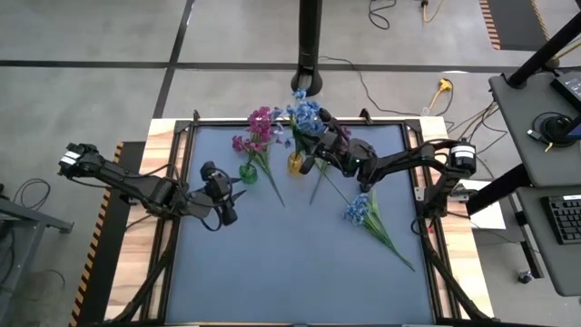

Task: Sort flowers into vase by color
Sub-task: Put the left blue flowers into the yellow flower vase

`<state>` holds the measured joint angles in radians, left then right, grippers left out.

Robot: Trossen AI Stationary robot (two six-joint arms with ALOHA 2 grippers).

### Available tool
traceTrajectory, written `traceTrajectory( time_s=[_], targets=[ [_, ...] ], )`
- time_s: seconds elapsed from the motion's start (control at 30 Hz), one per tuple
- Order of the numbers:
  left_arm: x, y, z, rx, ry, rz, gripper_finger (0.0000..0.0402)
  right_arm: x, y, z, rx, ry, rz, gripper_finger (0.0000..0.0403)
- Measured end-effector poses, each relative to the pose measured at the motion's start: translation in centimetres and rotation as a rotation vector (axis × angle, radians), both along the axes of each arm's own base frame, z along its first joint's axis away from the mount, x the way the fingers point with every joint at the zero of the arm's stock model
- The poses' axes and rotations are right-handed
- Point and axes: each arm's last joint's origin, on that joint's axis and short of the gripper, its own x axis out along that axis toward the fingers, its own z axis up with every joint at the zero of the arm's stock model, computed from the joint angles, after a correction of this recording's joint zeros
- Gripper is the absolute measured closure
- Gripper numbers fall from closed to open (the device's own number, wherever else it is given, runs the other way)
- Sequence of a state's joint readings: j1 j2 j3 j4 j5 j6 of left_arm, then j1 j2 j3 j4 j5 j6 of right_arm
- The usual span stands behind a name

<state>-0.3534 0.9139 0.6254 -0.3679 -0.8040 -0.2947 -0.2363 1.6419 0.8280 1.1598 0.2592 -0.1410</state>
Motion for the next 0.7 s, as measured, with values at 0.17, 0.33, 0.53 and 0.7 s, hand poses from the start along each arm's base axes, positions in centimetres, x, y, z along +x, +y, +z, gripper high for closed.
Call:
traceTrajectory(
  time_s=[0.17, 0.33, 0.53, 0.7],
  targets=[
    [0.0, 0.0, 0.0, 0.001, 0.0, 0.0, 0.0242, 0.02, -0.01, -0.1, 0.011, 0.008, 0.002, 0.0385],
    [0.0, 0.0, 0.0, 0.001, 0.0, 0.0, 0.0242, 0.04, -0.01, -0.15, 0.012, 0.013, 0.002, 0.0385],
    [0.0, 0.0, 0.0, 0.001, 0.0, 0.001, 0.0242, 0.05, -0.01, -0.22, 0.013, 0.022, 0.002, 0.0385],
    [0.0, 0.0, -0.01, 0.001, 0.001, 0.001, 0.0242, 0.05, -0.01, -0.23, 0.013, 0.022, 0.002, 0.0385]
  ],
)
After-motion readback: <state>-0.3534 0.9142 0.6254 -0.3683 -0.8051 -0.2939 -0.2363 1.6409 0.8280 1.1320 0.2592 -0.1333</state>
